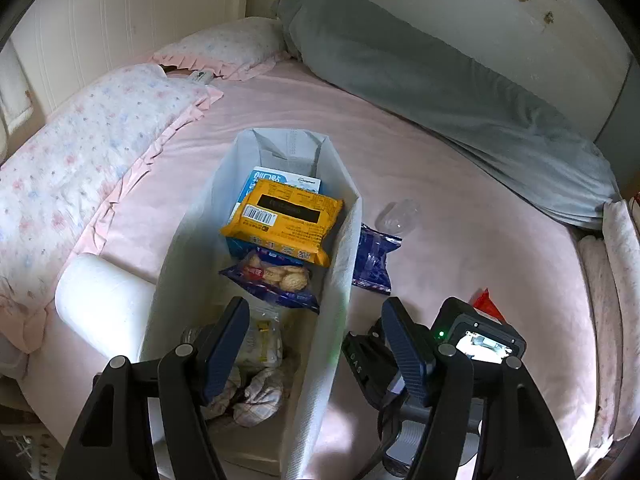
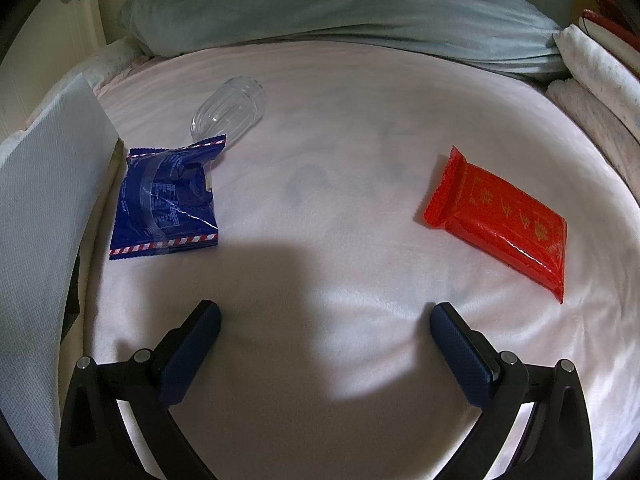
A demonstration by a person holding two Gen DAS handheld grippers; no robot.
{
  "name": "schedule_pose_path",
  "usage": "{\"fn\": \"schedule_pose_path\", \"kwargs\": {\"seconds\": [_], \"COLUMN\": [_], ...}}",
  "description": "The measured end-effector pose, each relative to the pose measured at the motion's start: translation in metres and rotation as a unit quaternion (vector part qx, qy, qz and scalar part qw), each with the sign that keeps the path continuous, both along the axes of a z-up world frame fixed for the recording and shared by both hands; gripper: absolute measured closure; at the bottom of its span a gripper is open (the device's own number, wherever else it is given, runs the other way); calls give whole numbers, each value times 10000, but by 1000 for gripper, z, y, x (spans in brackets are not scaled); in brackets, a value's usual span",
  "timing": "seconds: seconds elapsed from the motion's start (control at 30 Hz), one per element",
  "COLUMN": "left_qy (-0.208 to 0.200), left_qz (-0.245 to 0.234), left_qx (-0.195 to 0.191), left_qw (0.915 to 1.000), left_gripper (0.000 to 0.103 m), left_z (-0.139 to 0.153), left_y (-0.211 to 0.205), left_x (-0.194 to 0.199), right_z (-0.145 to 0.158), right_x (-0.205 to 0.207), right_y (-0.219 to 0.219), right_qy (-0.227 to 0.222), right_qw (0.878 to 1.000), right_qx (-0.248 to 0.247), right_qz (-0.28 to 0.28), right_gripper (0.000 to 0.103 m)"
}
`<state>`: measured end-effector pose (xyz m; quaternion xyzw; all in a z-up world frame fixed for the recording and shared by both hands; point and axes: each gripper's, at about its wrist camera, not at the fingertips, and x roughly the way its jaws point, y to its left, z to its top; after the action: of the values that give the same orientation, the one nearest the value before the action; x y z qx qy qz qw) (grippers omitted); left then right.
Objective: Organize objects
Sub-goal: 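Move the right gripper toward the red snack packet on the bed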
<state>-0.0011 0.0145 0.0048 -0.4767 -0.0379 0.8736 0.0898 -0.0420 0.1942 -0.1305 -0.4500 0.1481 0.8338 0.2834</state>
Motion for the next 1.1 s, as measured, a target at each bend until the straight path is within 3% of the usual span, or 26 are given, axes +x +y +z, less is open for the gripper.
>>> {"fn": "schedule_pose_path", "kwargs": {"seconds": [0.2,0.37,0.53,0.67,0.73,0.77,0.8,0.83,0.87,0.93,1.03,1.1], "left_qy": [77,48,57,41,40,39,42,53,61,90,166,196], "left_qz": [-41,-1,16,52,38,25,7,-18,-33,-56,-119,-128], "left_qx": [-238,-181,-270,-251,-258,-272,-292,-306,-316,-319,-330,-353], "left_qw": [9997,9998,9996,9997,9997,9996,9996,9995,9995,9994,9992,9991], "left_gripper": [36,36,36,36,36,36,36,36,36,36,36,36], "left_z": [0,1,0,0,0,0,-1,0,-1,-1,0,1], "left_y": [3,0,-2,-4,-3,-2,0,1,2,5,8,10], "left_x": [-1,-3,-5,-6,-6,-6,-5,-5,-4,-3,0,0], "right_z": [5,10,18,21,28,34,42,50,60,82,130,157], "right_x": [6,4,-11,-16,-13,-12,-11,-11,-9,3,24,37], "right_y": [8,22,54,58,64,67,69,72,76,88,99,90], "right_qy": [-16,-28,-481,-725,-670,-622,-583,-518,-319,226,1000,1440], "right_qw": [10000,9998,9936,9932,9928,9934,9939,9937,9927,9915,9913,9862], "right_qx": [1,-161,-900,-825,-903,-864,-849,-951,-1140,-1243,-601,-236], "right_qz": [-75,-118,-490,-394,-420,-435,-396,-298,-234,-303,-612,-778], "right_gripper": [0,0,0,2,12,34,68,84,94,93,92,78]}}
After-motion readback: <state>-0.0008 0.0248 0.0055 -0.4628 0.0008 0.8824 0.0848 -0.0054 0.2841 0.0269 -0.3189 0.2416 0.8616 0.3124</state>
